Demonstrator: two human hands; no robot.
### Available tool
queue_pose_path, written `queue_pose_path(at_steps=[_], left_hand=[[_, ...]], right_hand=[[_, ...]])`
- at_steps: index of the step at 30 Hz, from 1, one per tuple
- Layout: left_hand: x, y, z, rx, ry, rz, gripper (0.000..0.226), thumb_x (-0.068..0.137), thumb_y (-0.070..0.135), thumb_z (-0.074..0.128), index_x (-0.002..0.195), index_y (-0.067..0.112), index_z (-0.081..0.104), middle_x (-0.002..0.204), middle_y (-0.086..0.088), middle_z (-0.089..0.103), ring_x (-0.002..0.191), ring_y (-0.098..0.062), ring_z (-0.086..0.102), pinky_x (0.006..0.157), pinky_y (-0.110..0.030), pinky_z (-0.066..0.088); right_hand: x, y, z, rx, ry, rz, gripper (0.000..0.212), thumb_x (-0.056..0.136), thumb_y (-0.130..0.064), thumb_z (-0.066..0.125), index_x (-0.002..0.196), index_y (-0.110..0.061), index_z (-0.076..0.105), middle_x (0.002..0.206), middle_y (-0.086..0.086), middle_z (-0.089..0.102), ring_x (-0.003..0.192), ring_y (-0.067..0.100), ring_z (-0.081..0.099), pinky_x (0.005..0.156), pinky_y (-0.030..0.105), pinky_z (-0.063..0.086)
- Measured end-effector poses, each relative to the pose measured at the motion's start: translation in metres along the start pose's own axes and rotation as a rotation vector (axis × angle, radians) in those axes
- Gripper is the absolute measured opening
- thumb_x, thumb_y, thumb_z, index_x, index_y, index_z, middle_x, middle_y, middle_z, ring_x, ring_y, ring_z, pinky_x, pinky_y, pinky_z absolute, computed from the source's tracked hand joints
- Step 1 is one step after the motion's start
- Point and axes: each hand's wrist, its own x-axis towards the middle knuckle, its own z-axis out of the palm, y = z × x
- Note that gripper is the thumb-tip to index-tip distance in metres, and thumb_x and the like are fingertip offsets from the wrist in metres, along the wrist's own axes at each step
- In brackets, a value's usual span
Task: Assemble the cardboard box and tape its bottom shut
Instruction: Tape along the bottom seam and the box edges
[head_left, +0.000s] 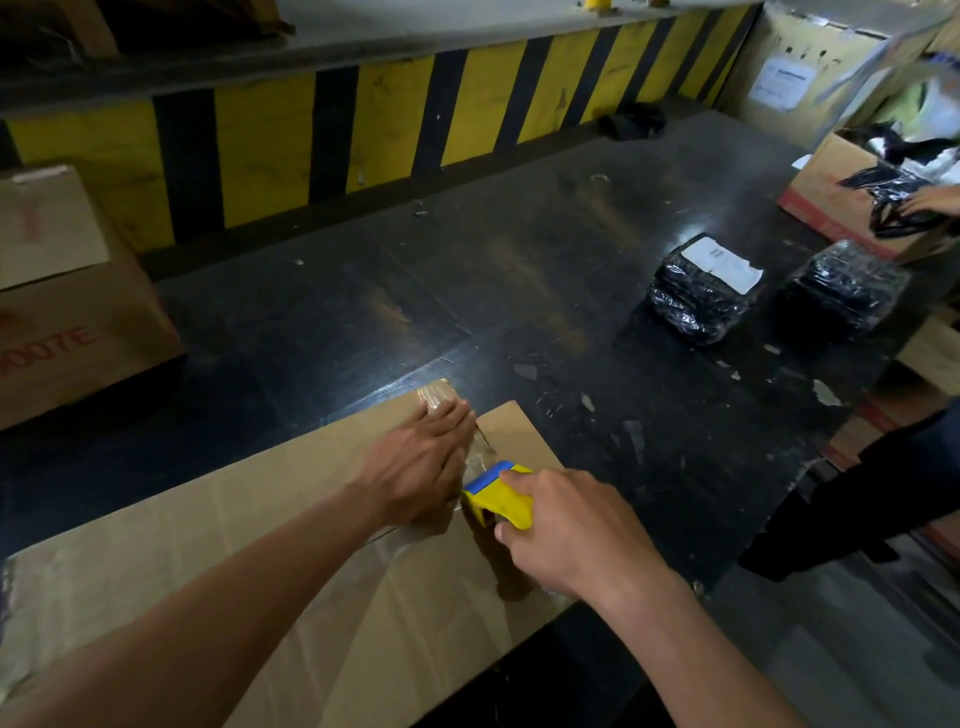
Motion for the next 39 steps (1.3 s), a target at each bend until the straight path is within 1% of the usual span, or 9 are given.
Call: queue_pose_path(at_steps=[7,10,14,18,21,26,30,35,39], left_hand=[[-0.003,-0.005,0.006,0.041,-0.047,-0.02,0.07,0.099,0.049,0.006,0.16,0.021,0.025,0.168,0.001,0.018,0.156,-0.014,0.01,0.125,-0.034,-0.002],[-0.002,-0.004,0.004,0.045,-0.056,-0.021,0.072,0.097,0.05,0.006,0.16,0.021,0.025,0.168,0.0,0.018,0.156,-0.015,0.011,0.126,-0.037,0.0],[-0.002,-0.004,0.004,0.072,-0.057,-0.013,0.07,0.098,0.048,0.007,0.161,0.02,0.023,0.168,-0.001,0.017,0.156,-0.016,0.009,0.125,-0.037,-0.001],[-0.004,-0.002,0.003,0.064,-0.065,-0.017,0.07,0.098,0.047,0.006,0.161,0.02,0.022,0.168,0.0,0.016,0.156,-0.016,0.009,0.126,-0.038,-0.001],[-0.003,0.0,0.002,0.058,-0.07,-0.04,0.07,0.098,0.047,0.008,0.161,0.02,0.023,0.168,-0.001,0.018,0.156,-0.017,0.011,0.126,-0.039,0.001],[-0.004,0.036,-0.001,0.059,0.013,-0.083,0.068,0.1,0.042,0.019,0.158,0.008,0.026,0.165,-0.012,0.025,0.154,-0.027,0.023,0.124,-0.043,0.012],[-0.013,0.053,0.016,0.012,-0.039,-0.086,0.074,0.096,0.048,0.011,0.153,0.013,0.042,0.164,-0.009,0.03,0.154,-0.029,0.024,0.123,-0.046,0.013],[-0.014,0.044,0.022,0.087,-0.051,-0.079,0.067,0.101,0.048,0.014,0.152,0.017,0.044,0.163,-0.008,0.035,0.153,-0.027,0.027,0.122,-0.048,0.019],[-0.014,0.046,0.023,0.081,-0.042,-0.084,0.069,0.1,0.052,0.012,0.155,0.019,0.04,0.164,-0.006,0.032,0.154,-0.025,0.022,0.124,-0.046,0.014]], right_hand=[[-0.007,0.004,-0.004,0.045,-0.027,0.006,0.053,0.087,-0.049,0.061,0.136,-0.03,0.053,0.116,0.007,0.067,0.104,0.032,0.061,0.08,0.035,0.049],[-0.022,0.014,-0.006,0.078,-0.038,0.021,0.041,0.084,-0.052,0.06,0.119,-0.032,0.059,0.103,0.002,0.068,0.094,0.03,0.064,0.072,0.033,0.046],[-0.043,0.021,-0.002,0.104,-0.026,0.04,0.046,0.084,-0.054,0.06,0.126,-0.036,0.055,0.102,-0.001,0.067,0.077,0.021,0.053,0.066,0.028,0.039],[-0.049,0.017,0.004,0.063,-0.004,0.036,0.055,0.087,-0.054,0.06,0.138,-0.038,0.05,0.114,0.001,0.067,0.095,0.025,0.061,0.07,0.03,0.044],[-0.046,0.016,0.007,0.027,-0.012,0.044,0.06,0.088,-0.053,0.06,0.144,-0.035,0.045,0.125,0.003,0.065,0.109,0.027,0.062,0.085,0.036,0.051],[-0.046,0.018,0.011,-0.01,-0.005,0.05,0.057,0.087,-0.054,0.06,0.139,-0.032,0.051,0.125,0.006,0.064,0.107,0.029,0.063,0.087,0.041,0.054],[-0.045,0.018,0.012,-0.011,-0.009,0.045,0.057,0.087,-0.055,0.059,0.139,-0.032,0.051,0.123,0.005,0.064,0.106,0.028,0.062,0.085,0.039,0.053],[-0.053,0.024,0.005,0.037,-0.036,0.011,0.059,0.089,-0.054,0.06,0.142,-0.032,0.049,0.122,0.006,0.065,0.106,0.029,0.061,0.083,0.037,0.05],[-0.071,0.034,0.0,0.053,-0.011,0.009,0.048,0.086,-0.053,0.06,0.129,-0.032,0.057,0.096,0.002,0.066,0.09,0.029,0.064,0.075,0.036,0.053]])
